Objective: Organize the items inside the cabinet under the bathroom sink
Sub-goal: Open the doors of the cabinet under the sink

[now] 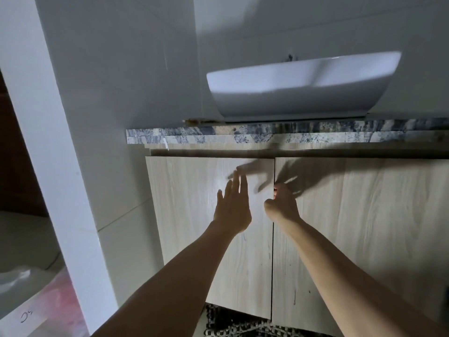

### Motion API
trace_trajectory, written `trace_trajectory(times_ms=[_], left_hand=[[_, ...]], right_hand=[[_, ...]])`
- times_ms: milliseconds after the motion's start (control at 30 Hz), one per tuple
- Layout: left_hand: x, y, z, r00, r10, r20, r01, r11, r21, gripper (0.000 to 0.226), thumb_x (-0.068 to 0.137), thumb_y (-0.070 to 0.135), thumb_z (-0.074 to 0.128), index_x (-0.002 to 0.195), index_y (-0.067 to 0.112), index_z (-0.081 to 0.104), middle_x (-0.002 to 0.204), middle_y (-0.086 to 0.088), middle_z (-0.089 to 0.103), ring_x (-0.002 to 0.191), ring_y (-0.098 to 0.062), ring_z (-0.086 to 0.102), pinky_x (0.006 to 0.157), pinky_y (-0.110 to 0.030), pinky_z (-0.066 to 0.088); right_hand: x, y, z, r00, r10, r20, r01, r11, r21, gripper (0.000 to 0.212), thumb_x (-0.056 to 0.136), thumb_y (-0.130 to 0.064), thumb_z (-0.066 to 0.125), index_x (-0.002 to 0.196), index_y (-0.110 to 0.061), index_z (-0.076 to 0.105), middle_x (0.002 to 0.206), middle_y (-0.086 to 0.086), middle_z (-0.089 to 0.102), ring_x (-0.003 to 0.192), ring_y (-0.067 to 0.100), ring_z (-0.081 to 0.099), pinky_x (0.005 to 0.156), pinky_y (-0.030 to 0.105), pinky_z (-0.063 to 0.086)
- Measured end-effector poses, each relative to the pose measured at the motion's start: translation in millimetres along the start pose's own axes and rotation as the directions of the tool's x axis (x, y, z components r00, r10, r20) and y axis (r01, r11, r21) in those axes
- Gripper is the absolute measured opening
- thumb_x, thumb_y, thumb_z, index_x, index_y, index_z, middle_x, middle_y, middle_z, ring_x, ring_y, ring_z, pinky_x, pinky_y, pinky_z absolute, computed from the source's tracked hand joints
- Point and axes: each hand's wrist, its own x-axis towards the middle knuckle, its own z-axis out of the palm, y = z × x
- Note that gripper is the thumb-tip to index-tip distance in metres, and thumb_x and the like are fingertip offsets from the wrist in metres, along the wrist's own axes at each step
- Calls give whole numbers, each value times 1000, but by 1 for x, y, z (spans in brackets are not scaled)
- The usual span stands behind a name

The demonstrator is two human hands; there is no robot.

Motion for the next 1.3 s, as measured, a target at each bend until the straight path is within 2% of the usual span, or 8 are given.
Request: trace_trajectory(times_ms=[100, 233, 400, 733, 933, 1067, 1167, 1300], left_hand=[[-5, -10, -2, 994, -40, 97, 45, 998, -51, 90, 94, 11, 50, 148, 13, -21, 156, -6, -28, 149, -27, 0, 119, -45, 21], [-10, -9, -3, 989, -29, 146, 42, 996, -85, 102, 89, 27, 61, 149, 13, -21, 154, -9, -33, 148, -28, 12, 110, -39, 39], [-36, 1, -3, 987, -54, 150, 80, 982, -171, 119, 79, 48, 70, 149, 14, -20, 154, -9, -33, 148, -30, 6, 116, -45, 28], [-121, 25, 11, 962, -271, -19, 234, 862, -449, 120, 76, 47, 73, 150, 15, -15, 159, -7, -17, 149, -24, -9, 120, -49, 13], [-163, -6, -23, 937, -341, -71, 276, 851, -446, 107, 79, 30, 66, 151, 15, -12, 161, -4, -9, 149, -21, -5, 121, -40, 16], [-191, -45, -52, 917, -392, -77, 309, 819, -482, 108, 66, 30, 66, 152, 27, 1, 159, 1, 18, 140, -27, 32, 105, -45, 44], [-213, -77, -71, 873, -479, -89, 369, 770, -521, 88, 66, 26, 65, 145, 22, 27, 125, -1, 60, 101, -22, 63, 77, -32, 58], [-239, -119, -94, 797, -591, -129, 439, 711, -549, 33, 80, 14, 67, 112, 14, 58, 79, 9, 64, 68, -10, 62, 58, -17, 52]], right_hand=[[0, -1, -2, 1000, 20, -5, -20, 999, 48, 56, 83, 8, 46, 135, -13, 41, 134, 7, 52, 107, 25, 58, 74, 30, 46], [-3, -4, -6, 999, -9, 40, 9, 1000, 0, 45, 81, 3, 55, 123, -11, 50, 102, 3, 54, 67, 9, 52, 51, 20, 38], [-18, -6, -16, 996, -64, 54, 63, 998, 16, 12, 88, -19, 56, 97, -14, 51, 86, 4, 60, 73, 16, 57, 66, 29, 47], [-86, -15, -24, 799, -587, 128, 597, 799, -64, 19, 96, -33, 50, 80, -22, 48, 57, -7, 51, 50, 8, 52, 48, 17, 36], [-121, -42, 6, 614, -783, 100, 778, 621, 93, 29, 97, -34, 47, 95, -12, 66, 69, -7, 64, 62, 4, 61, 58, 22, 49], [-145, -75, 38, 447, -890, 96, 880, 456, 131, 36, 96, -27, 47, 118, -2, 62, 78, 9, 72, 66, 11, 66, 61, 29, 51], [-157, -98, 66, 391, -908, 151, 885, 416, 209, 35, 96, -30, 48, 115, -5, 63, 84, 10, 72, 72, 21, 69, 66, 39, 54], [-174, -124, 110, 368, -883, 291, 891, 425, 161, 48, 95, -46, 44, 128, -14, 56, 132, 6, 58, 124, 20, 53, 105, 36, 42]])
